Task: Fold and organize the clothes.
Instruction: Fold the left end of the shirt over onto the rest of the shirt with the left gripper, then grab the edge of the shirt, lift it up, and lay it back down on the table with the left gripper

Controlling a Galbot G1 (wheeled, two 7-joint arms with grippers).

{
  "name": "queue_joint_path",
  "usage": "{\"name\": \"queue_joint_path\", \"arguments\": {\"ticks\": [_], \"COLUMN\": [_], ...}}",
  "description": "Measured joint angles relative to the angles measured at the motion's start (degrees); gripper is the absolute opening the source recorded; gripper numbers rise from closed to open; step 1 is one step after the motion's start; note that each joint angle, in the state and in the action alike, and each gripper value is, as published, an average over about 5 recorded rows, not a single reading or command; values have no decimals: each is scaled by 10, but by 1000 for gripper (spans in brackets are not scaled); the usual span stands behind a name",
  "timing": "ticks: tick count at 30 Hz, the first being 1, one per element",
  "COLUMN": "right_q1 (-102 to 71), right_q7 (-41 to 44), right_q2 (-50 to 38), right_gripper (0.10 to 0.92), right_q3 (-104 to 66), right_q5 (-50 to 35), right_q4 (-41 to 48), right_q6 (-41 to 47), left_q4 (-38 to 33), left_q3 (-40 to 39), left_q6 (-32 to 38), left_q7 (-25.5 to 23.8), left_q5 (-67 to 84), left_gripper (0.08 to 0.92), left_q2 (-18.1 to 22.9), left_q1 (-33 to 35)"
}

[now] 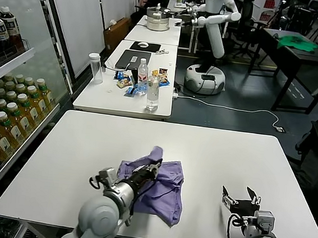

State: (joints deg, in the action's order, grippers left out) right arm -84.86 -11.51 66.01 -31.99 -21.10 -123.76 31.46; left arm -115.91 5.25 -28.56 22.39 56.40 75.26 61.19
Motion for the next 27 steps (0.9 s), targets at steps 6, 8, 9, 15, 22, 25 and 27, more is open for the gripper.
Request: {"name": "queue_joint_path", "arguments": {"ticks": [6, 8, 9, 15, 22, 25, 27], "right_q1": [0, 0, 0, 4, 10, 11, 11], "right_q7": [0, 0, 0, 2, 2, 2, 2], "right_q2": [0, 1, 1, 5, 6, 6, 7], "right_gripper": [823, 823, 823, 823, 823, 823, 823], "right_q3": [0, 0, 0, 3, 6, 7, 6], "right_q5": [0, 1, 1, 4, 4, 5, 5], "right_q4": [1, 3, 3, 7, 11, 12, 12], "right_q6": [0, -1, -1, -4, -5, -5, -5], "left_q4": [4, -1, -5, -26, -16, -5, 2], "left_q3": [-19, -20, -19, 3, 34, 39, 40], "left_q6": [5, 6, 6, 13, 21, 22, 21], "left_q7": [-14, -19, -20, -19, -10, -6, -3], "left_q5": [-14, -17, -19, -61, -175, -222, -247], "left_gripper": [514, 566, 601, 767, 822, 823, 823], "left_q2": [2, 0, -1, -18, -48, -53, -55], "left_q1": [-8, -6, -5, 17, 60, 76, 82]}}
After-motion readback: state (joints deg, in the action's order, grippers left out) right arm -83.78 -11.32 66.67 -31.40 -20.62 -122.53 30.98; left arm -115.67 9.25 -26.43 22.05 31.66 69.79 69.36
